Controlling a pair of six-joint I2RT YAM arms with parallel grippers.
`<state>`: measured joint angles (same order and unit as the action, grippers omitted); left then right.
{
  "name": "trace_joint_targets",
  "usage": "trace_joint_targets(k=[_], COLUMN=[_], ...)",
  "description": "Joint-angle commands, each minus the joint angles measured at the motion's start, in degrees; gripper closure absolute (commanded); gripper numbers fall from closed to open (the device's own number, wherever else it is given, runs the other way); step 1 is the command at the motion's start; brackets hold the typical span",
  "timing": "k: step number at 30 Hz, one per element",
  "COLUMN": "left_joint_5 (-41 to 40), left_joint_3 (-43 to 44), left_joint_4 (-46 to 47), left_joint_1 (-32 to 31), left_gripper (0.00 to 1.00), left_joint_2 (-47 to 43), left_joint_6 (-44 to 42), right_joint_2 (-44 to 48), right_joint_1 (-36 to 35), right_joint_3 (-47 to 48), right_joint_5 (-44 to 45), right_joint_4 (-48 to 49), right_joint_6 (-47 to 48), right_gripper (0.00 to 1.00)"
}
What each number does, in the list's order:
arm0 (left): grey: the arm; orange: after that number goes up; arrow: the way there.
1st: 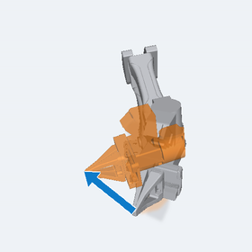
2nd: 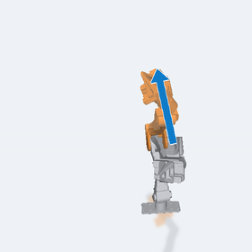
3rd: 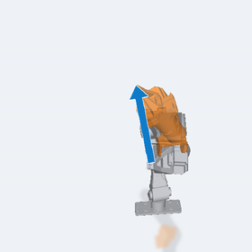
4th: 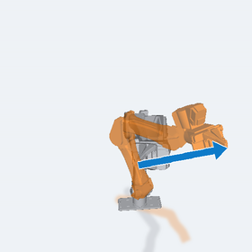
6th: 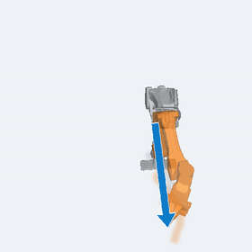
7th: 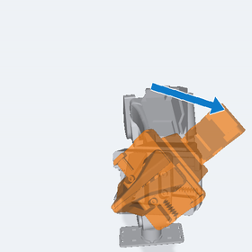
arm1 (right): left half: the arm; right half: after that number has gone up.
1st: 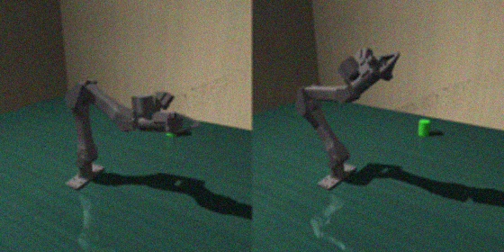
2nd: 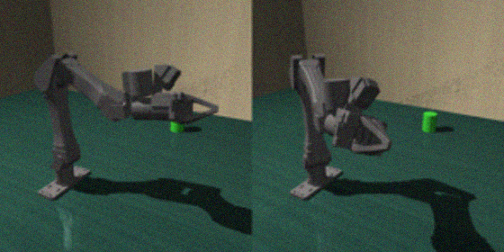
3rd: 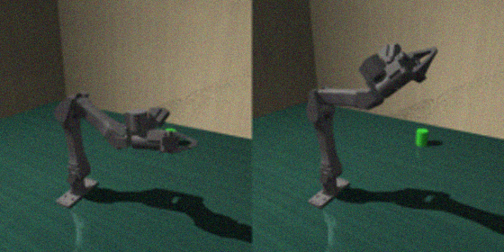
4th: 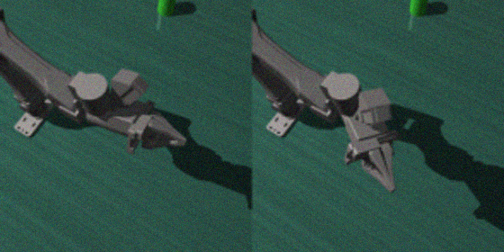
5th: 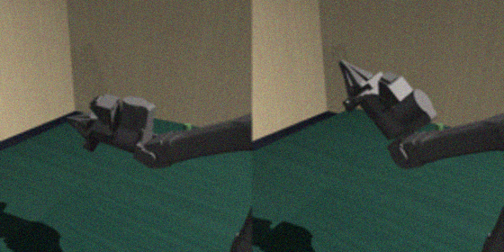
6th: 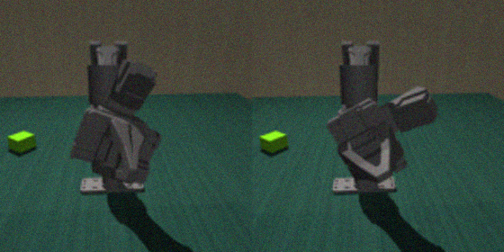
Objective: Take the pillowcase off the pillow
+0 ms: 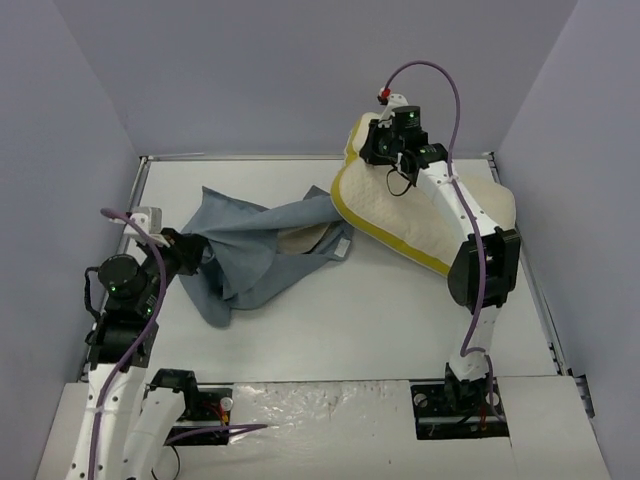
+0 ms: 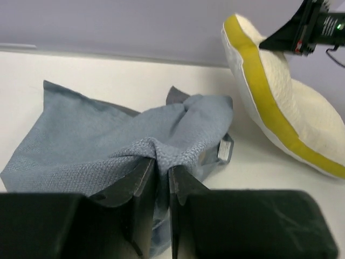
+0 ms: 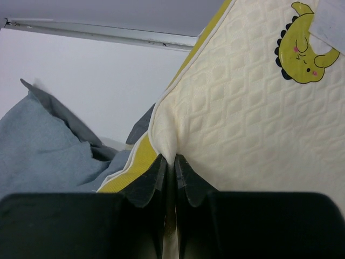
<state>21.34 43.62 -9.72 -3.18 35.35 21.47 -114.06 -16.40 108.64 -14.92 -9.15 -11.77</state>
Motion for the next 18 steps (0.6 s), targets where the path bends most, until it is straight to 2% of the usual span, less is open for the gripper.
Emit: trace_joint_targets(k=[1,2,3,6,7,9,14,15,17,18], left_joint_5=[-6.8,-2.8,0.4,13.1,15.2,15.7,9.6,9.8,10.5,10.5], left_joint_3=[2.5,3.0,3.1,4.2,4.4,5.2,6.6,7.3,8.3,9.0], left_joint_4=[-1.8,-1.3,0.3,2.2,3.5,3.6,3.3,3.5,3.2,3.2], left_joint_1=[0.4,0.4,0.4,0.3,0.4,0.4,0.4,0.4,-0.2,-0.6], left_gripper=[0.86,0.77,0.55,0.14,0.06,0.06,0.06,0.06,0.06,0.06], left_joint_2=[-1.4,-1.0,0.6,4.2,6.0,6.6,7.5,8.7,17.0,17.0], left_joint_6=[-1.5,-1.1,-0.8,1.0,2.2,2.9,5.2,5.4,5.9,6.1], right_joint_2=[4.6,5.5,6.0,7.8,8.2,9.6,12.4,12.6,12.7,12.6], right_joint_1=[0.6,0.7,0.7,1.2,1.3,1.9,2.3,2.2,2.2,2.1], right_joint_3=[-1.9,-2.5,-3.7,-5.3,-6.1,-6.7,-9.4,-9.8,-10.6,-10.8], right_joint_5=[2.2,2.3,2.2,1.6,1.4,0.0,-3.4,-3.7,-4.2,-4.0], right_joint_4=[4.8,4.9,5.1,5.5,5.5,5.5,5.5,5.5,5.5,5.5], right_joint_6=[-0.4,-0.3,-0.3,-0.4,-0.4,-0.4,0.9,1.1,1.5,1.6], right_gripper=[0.95,0.94,0.94,0.94,0.94,0.94,0.92,0.92,0.87,0.87])
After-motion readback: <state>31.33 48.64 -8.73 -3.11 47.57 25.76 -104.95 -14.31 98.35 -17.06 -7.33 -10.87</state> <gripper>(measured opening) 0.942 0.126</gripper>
